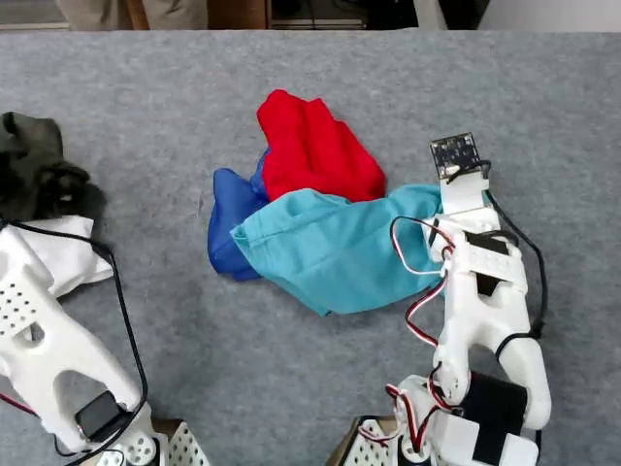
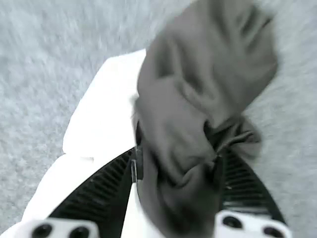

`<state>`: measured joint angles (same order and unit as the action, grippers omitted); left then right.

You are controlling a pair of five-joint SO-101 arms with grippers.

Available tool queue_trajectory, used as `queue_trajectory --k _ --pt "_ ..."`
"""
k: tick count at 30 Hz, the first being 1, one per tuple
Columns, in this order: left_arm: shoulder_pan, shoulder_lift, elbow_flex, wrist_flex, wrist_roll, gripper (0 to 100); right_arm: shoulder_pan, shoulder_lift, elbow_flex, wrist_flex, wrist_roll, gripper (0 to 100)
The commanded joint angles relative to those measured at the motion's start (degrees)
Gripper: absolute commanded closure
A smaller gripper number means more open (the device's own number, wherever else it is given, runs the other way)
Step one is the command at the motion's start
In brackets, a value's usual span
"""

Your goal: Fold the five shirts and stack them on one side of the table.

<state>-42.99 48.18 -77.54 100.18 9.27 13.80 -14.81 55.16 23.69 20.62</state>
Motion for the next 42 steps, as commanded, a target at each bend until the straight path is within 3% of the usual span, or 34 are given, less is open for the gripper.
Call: queue_trajectory --k 1,4,10,14,18,24,35,38,42 --pt "3.6 -10.9 -1.1 0.7 -0.5 71 -1.0 0.1 0.0 -1.1 0.6 99.3" --pt "9.8 -17.3 1.7 0.7 -0.4 71 -1.0 0.1 0.0 -1.1 0.6 99.3" --pt "30.3 -25.4 18.8 0.6 2.5 71 -1.1 0.1 0.0 -1.1 0.6 99.3" --pt "42.6 -24.0 26.5 -1.0 7.5 70 -1.1 0.1 0.0 -1.1 0.6 99.3" --pt "49.8 -18.9 29.7 -6.1 12.1 70 -1.1 0.1 0.0 -1.1 0.6 99.3" --pt "56.3 -9.0 25.3 -8.1 17.3 70 -1.1 0.1 0.0 -1.0 0.6 99.3" --pt "60.5 10.8 18.5 -7.7 21.7 71 -1.1 0.1 0.0 -1.0 0.6 99.4" --pt "60.0 14.2 14.9 -7.6 21.7 79 -1.1 0.1 0.0 -1.0 0.6 99.4" --pt "58.1 17.4 9.4 -7.7 21.5 98 -1.1 0.1 0.0 -1.0 0.7 99.4"
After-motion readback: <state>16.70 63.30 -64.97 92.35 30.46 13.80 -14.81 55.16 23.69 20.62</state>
